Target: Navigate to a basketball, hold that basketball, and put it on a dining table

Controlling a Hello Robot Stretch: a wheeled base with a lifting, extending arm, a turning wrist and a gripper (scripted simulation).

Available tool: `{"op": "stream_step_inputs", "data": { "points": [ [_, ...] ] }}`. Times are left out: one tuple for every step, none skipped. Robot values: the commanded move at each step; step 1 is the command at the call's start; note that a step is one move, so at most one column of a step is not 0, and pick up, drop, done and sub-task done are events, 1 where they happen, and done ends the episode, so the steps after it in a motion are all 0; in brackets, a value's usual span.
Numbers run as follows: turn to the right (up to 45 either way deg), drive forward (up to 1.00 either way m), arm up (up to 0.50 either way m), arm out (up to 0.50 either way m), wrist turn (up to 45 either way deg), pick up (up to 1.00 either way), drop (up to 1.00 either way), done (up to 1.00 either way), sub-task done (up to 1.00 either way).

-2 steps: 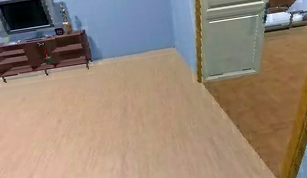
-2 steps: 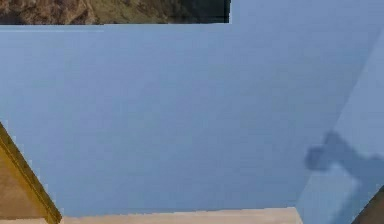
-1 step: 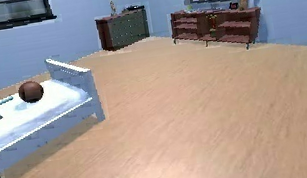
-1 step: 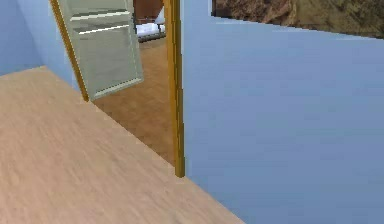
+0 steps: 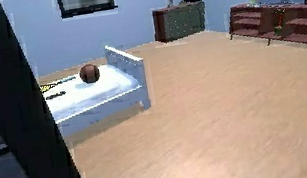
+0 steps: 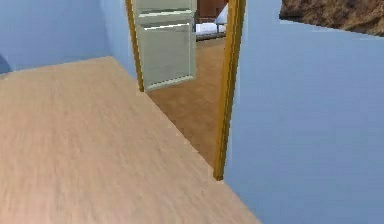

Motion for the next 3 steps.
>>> {"op": "stream_step_inputs", "data": {
  "points": [
    [0.0, 0.70, 0.00, 0.00, 0.0, 0.00, 0.00, 0.00, 0.00],
    [-3.0, 0.00, 0.00, 0.00, 0.0, 0.00, 0.00, 0.00, 0.00],
    [0.0, 0.30, 0.00, 0.00, 0.0, 0.00, 0.00, 0.00, 0.00]
  ]
}}
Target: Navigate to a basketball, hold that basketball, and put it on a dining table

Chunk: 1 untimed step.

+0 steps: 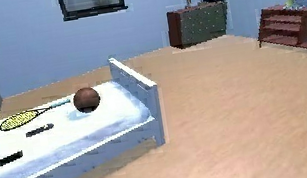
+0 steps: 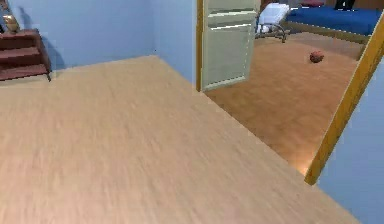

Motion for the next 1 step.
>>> {"op": "stream_step_inputs", "data": {
  "points": [
    [-30.0, 0.00, 0.00, 0.00, 0.0, 0.00, 0.00, 0.00, 0.00]
  ]
}}
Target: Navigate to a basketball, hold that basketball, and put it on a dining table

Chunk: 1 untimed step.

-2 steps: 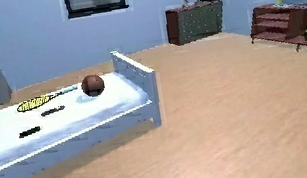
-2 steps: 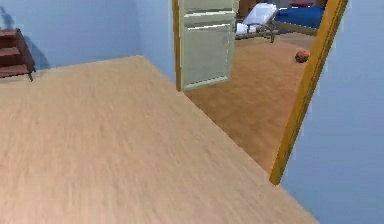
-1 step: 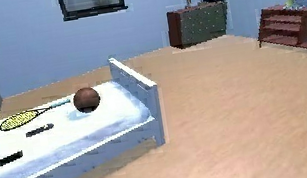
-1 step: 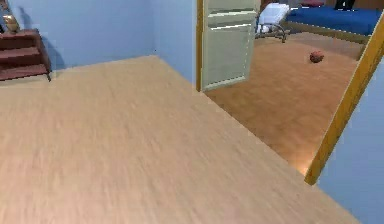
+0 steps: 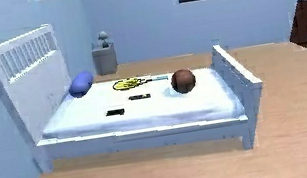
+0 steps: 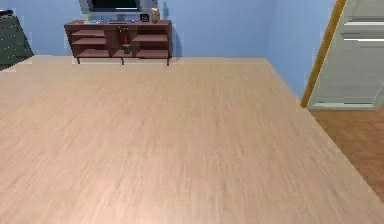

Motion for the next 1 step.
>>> {"op": "stream_step_inputs", "data": {
  "points": [
    [0.0, 0.90, 0.00, 0.00, 0.0, 0.00, 0.00, 0.00, 0.00]
  ]
}}
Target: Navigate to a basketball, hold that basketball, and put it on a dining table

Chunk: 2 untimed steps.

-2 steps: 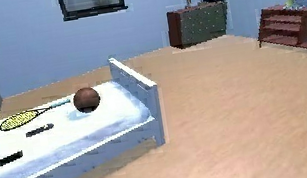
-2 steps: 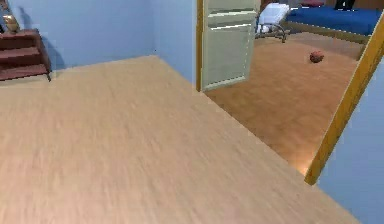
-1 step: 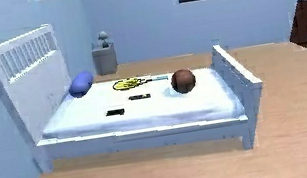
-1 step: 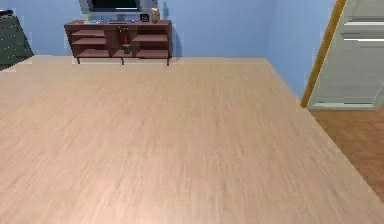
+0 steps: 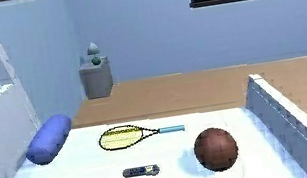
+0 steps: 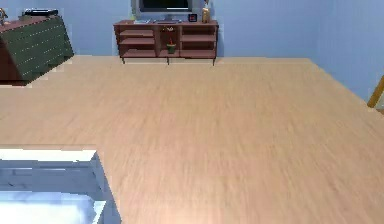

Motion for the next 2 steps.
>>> {"op": "stream_step_inputs", "data": {
  "points": [
    [-45.0, 0.00, 0.00, 0.00, 0.0, 0.00, 0.00, 0.00, 0.00],
    [-21.0, 0.00, 0.00, 0.00, 0.0, 0.00, 0.00, 0.00, 0.00]
  ]
}}
